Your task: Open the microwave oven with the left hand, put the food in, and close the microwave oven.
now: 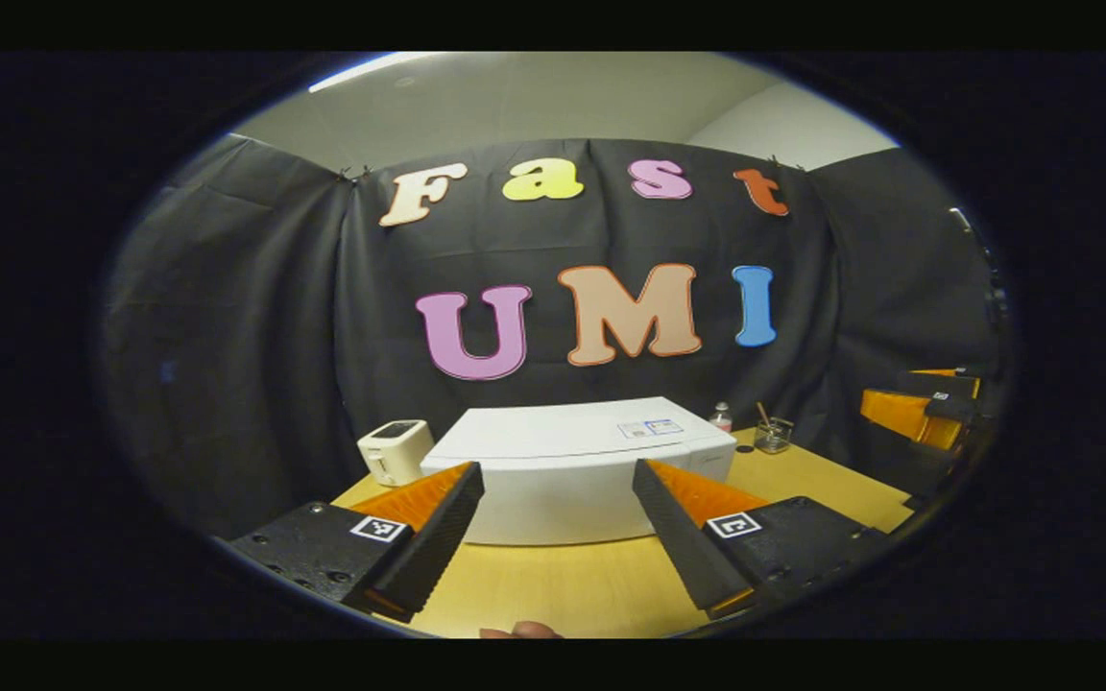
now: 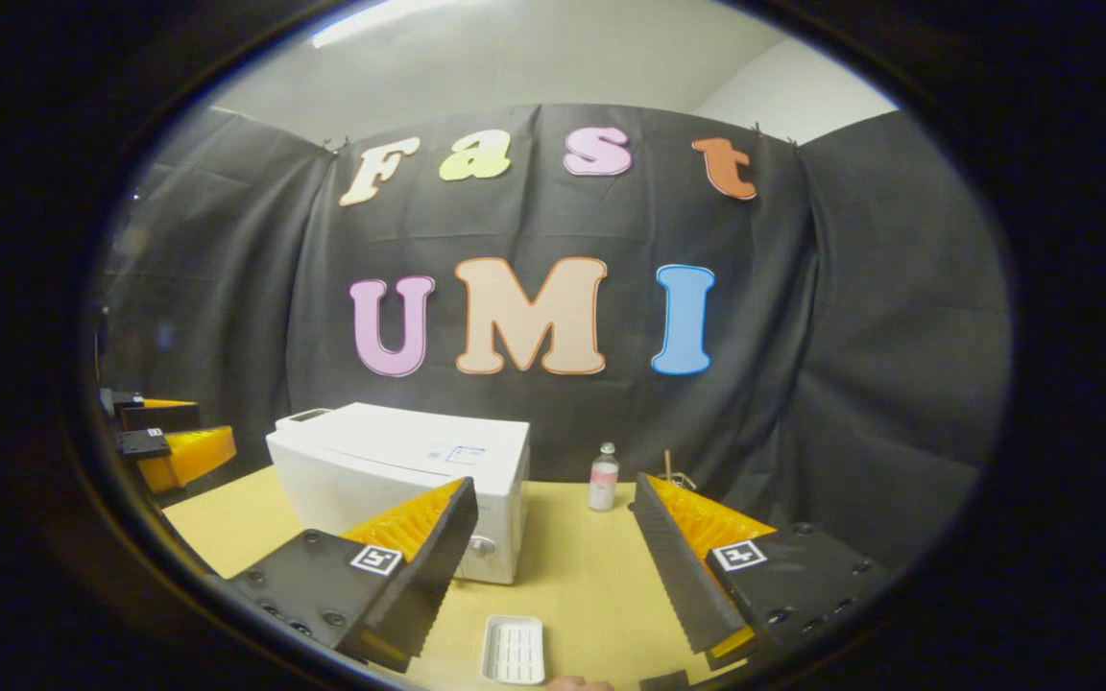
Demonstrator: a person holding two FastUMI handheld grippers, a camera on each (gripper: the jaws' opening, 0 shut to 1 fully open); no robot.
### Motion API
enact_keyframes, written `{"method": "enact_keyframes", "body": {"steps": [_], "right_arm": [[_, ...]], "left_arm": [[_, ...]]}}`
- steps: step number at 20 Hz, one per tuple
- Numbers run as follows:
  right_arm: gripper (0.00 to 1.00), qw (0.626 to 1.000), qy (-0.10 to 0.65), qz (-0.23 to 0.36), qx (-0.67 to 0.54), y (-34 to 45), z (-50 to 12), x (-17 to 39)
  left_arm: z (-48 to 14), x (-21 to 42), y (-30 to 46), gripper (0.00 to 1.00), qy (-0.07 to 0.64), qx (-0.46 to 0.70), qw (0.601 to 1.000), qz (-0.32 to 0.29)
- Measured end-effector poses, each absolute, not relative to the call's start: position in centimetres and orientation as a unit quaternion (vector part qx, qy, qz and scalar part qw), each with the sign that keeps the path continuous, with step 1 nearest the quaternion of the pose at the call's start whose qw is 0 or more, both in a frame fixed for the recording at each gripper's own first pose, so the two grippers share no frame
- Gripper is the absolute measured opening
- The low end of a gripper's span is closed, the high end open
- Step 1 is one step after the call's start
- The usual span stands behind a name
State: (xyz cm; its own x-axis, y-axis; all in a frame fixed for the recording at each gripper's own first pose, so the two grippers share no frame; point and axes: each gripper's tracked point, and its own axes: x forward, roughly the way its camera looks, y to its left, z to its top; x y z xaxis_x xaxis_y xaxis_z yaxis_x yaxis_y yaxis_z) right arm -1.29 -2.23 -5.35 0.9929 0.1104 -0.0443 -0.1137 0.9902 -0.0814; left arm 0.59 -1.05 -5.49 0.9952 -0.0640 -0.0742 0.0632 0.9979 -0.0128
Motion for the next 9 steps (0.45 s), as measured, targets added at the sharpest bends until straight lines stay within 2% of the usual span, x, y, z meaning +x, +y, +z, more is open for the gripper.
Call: {"method": "enact_keyframes", "body": {"steps": [8,9], "right_arm": [[0.96,0.997,0.010,0.061,-0.045,-1.6,-4.9,-1.0],[0.97,0.997,0.008,0.062,-0.042,-1.6,-4.9,-1.1]], "left_arm": [[-5.2,0.1,-0.9,0.98,0.034,-0.010,0.999,-0.032],[-5.1,0.1,-1.0,1.00,0.032,-0.007,0.999,-0.032]]}}
